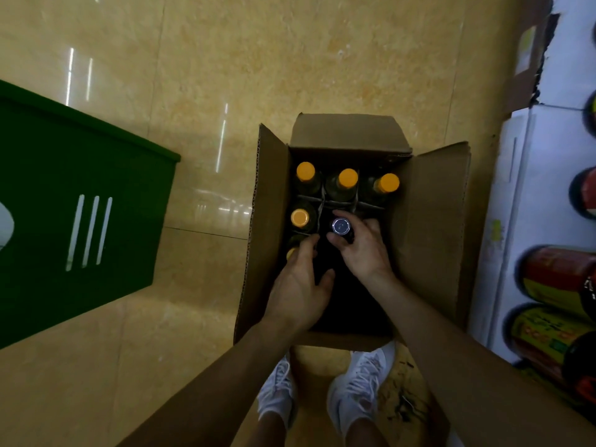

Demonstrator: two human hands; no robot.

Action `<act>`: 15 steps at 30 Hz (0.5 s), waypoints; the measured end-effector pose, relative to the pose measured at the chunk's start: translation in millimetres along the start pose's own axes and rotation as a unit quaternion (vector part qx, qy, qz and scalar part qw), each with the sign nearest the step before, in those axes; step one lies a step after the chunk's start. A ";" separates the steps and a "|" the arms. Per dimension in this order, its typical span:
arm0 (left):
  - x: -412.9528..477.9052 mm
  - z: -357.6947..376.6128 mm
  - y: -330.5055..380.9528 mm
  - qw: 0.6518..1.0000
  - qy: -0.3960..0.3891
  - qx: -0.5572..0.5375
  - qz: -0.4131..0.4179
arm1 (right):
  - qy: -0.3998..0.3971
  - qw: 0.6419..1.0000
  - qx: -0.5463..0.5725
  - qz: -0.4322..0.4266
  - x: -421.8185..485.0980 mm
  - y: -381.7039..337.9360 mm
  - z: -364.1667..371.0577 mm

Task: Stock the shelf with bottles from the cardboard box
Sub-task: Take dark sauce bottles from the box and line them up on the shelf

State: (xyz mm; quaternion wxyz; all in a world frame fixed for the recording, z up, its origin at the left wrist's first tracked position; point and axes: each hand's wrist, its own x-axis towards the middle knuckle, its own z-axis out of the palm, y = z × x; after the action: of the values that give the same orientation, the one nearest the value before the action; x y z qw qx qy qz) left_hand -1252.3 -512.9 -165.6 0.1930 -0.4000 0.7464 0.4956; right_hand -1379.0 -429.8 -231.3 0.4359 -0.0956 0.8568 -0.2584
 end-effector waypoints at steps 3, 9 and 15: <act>0.5 0.1 1.8 1.000 0.000 -0.009 -0.001 | 0.011 1.000 0.001 -0.018 1.4 3.0 1.8; -5.9 -4.7 7.4 1.000 -0.001 -0.002 -0.004 | 0.033 0.997 0.014 -0.074 -19.8 11.0 -10.0; -23.8 -6.9 20.4 1.000 -0.005 0.002 0.004 | 0.061 0.986 0.042 -0.152 -60.0 -9.2 -42.0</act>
State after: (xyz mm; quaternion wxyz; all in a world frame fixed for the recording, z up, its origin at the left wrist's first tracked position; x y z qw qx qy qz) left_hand -1253.3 -505.5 -134.4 0.1952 -0.3947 0.7478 0.4969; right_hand -1376.9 -399.1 -164.2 0.3419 -0.1900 0.8457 -0.3631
